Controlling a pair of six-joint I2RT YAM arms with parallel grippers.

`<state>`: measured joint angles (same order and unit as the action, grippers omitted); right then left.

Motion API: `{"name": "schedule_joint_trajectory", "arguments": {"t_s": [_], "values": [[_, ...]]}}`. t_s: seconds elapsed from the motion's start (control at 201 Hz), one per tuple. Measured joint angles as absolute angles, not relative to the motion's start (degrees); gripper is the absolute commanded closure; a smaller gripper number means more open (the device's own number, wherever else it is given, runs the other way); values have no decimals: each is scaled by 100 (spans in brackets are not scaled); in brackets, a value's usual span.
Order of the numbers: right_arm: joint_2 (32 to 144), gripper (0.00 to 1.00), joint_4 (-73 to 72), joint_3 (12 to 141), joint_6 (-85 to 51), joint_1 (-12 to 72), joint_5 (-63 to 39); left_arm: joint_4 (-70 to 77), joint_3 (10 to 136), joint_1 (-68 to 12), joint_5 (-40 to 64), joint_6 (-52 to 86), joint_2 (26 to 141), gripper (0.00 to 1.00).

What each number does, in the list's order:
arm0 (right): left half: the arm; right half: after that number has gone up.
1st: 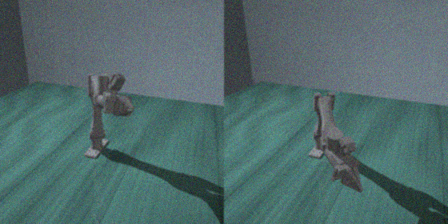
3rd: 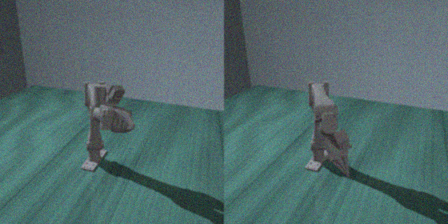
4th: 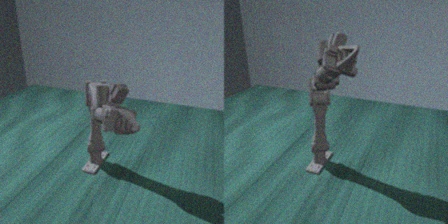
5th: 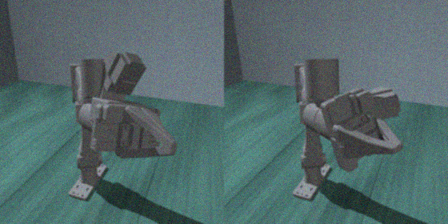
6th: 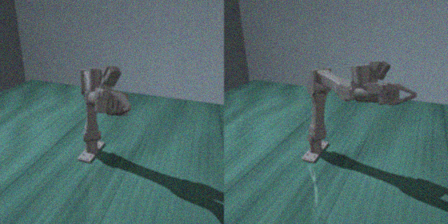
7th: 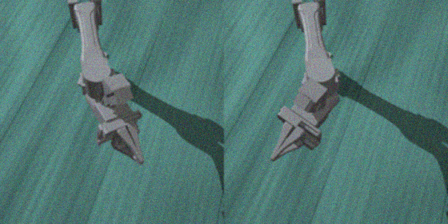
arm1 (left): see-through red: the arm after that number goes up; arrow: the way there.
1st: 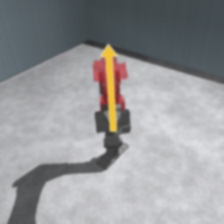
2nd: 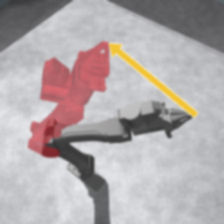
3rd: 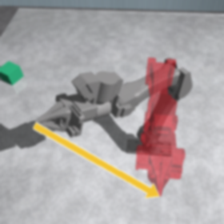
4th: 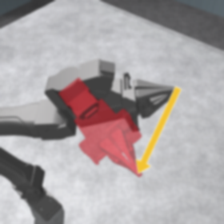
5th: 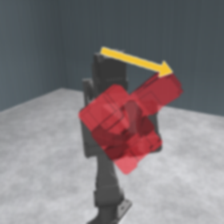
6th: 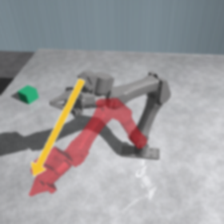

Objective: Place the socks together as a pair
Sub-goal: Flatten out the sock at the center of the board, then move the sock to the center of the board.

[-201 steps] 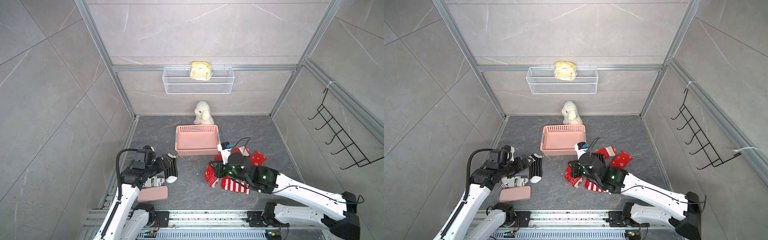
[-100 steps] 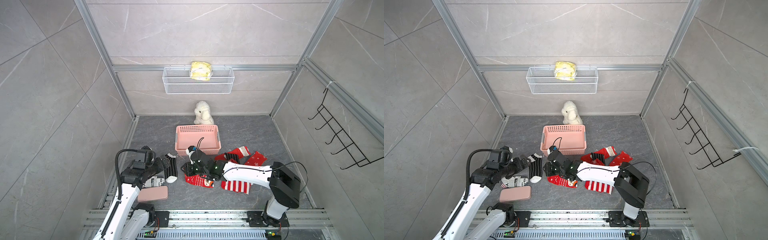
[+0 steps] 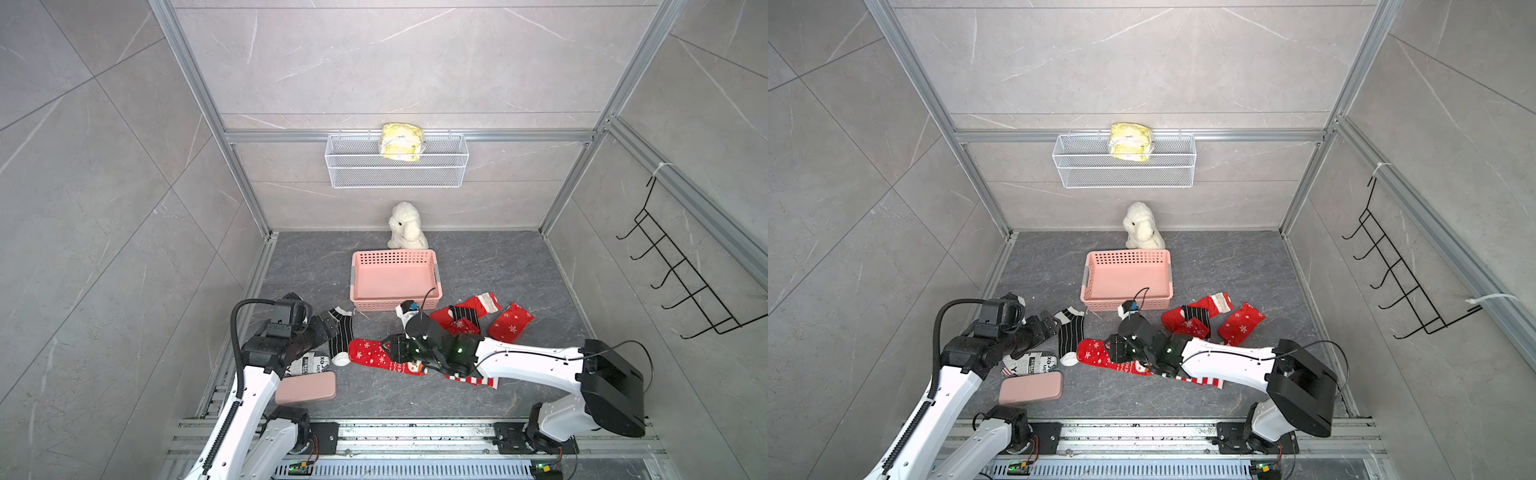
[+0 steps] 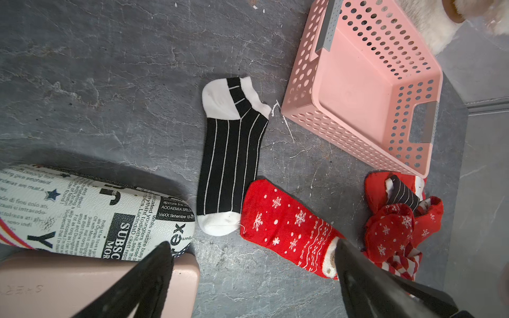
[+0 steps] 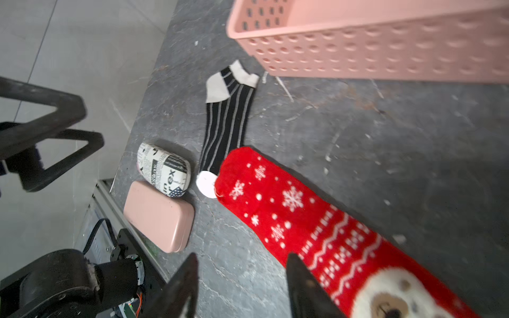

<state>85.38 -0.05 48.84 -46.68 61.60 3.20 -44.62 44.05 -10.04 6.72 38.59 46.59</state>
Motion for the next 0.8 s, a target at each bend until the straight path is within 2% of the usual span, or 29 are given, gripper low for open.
{"name": "schedule_joint_trajectory", "arguments": {"t_s": [0.065,0.199,0.224,0.269,0.328,0.353,0.523,0.796], "values": [[8495,73,21,4589,-4799,6160,401,-4305,4307,-1022,825,4034,4635,15],[8565,77,21,4125,-5002,6160,458,-3721,3706,-1273,1052,4545,4580,20],[8619,78,14,4110,-5024,6160,454,-3618,3579,-1358,1055,4646,4598,25],[8735,81,-34,4110,-5061,6160,454,-3463,3402,-1487,1046,4792,4668,39],[8910,83,-148,4123,-5118,6160,425,-3282,3267,-1636,1037,4954,4888,52],[8997,83,-180,4141,-5129,6160,412,-3192,3249,-1688,1046,5039,5024,54],[9470,84,-320,4342,-5146,6167,362,-2574,3280,-1911,993,5144,6097,60],[9378,83,-410,4064,-5170,6171,454,-2047,3590,-1964,646,5111,7542,61]]}}
